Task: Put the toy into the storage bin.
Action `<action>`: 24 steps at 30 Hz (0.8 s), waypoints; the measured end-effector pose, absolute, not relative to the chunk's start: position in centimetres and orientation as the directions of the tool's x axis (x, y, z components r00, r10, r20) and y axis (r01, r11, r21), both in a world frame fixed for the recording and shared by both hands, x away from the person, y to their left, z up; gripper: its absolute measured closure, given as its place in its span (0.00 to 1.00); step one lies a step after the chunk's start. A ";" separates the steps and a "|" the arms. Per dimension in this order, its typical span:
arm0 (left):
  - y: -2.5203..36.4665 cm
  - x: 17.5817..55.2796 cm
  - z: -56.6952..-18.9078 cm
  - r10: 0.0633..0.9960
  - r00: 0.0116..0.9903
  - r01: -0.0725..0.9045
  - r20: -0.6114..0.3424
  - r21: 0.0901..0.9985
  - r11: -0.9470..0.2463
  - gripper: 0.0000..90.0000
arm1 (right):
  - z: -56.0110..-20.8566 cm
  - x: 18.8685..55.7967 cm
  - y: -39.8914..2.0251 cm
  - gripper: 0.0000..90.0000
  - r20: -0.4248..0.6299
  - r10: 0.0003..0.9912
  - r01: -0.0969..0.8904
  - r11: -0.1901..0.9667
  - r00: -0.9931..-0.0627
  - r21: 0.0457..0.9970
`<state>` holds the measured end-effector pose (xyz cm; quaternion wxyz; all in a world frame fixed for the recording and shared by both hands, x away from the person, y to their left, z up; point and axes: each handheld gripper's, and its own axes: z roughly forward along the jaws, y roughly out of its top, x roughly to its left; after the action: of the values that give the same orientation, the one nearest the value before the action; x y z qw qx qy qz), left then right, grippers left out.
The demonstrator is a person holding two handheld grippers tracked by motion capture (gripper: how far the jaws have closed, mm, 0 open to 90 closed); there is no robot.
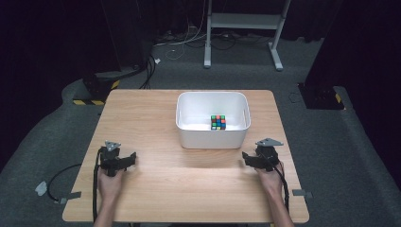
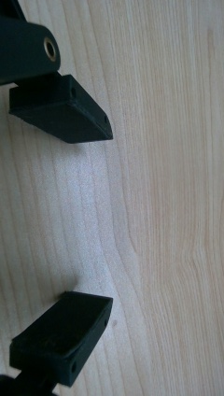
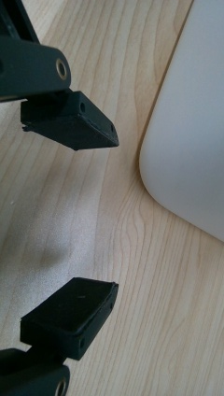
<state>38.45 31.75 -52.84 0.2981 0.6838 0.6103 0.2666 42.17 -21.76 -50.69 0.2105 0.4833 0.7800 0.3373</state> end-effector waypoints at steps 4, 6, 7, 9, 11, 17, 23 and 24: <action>31.7 38.4 -52.8 0.994 0.113 0.676 0.001 0.733 -0.077 0.19 | -50.8 42.3 -21.9 0.28 0.000 0.898 0.614 0.301 -0.441 0.730; 31.7 38.4 -52.8 0.994 0.113 0.676 0.001 0.733 -0.077 0.19 | -50.8 42.3 -21.9 0.28 0.003 0.899 0.616 0.299 -0.438 0.729; 31.7 38.4 -52.8 0.994 0.113 0.676 0.001 0.733 -0.077 0.19 | -50.8 42.3 -21.9 0.28 0.002 0.899 0.617 0.299 -0.438 0.728; 31.7 38.4 -52.8 0.994 0.113 0.676 0.001 0.733 -0.077 0.19 | -50.8 42.3 -21.9 0.28 0.003 0.899 0.617 0.298 -0.437 0.729; 31.7 38.4 -52.8 0.994 0.113 0.676 0.001 0.733 -0.077 0.19 | -50.9 42.3 -22.0 0.28 0.002 0.900 0.618 0.297 -0.435 0.727; 31.7 38.4 -52.8 0.994 0.113 0.676 0.001 0.733 -0.077 0.19 | -51.1 42.5 -22.0 0.28 -0.001 0.901 0.621 0.300 -0.434 0.725; 31.7 38.4 -52.8 0.994 0.113 0.676 0.001 0.733 -0.077 0.19 | -51.3 42.5 -22.0 0.28 -0.004 0.905 0.626 0.298 -0.425 0.721; 31.7 38.4 -52.8 0.994 0.113 0.676 0.001 0.733 -0.077 0.19 | -51.3 42.6 -22.0 0.28 -0.002 0.906 0.629 0.296 -0.423 0.719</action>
<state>38.45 31.75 -52.85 0.2982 0.6838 0.6103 0.2665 42.57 -22.03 -51.34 0.2105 0.4940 0.7769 0.3288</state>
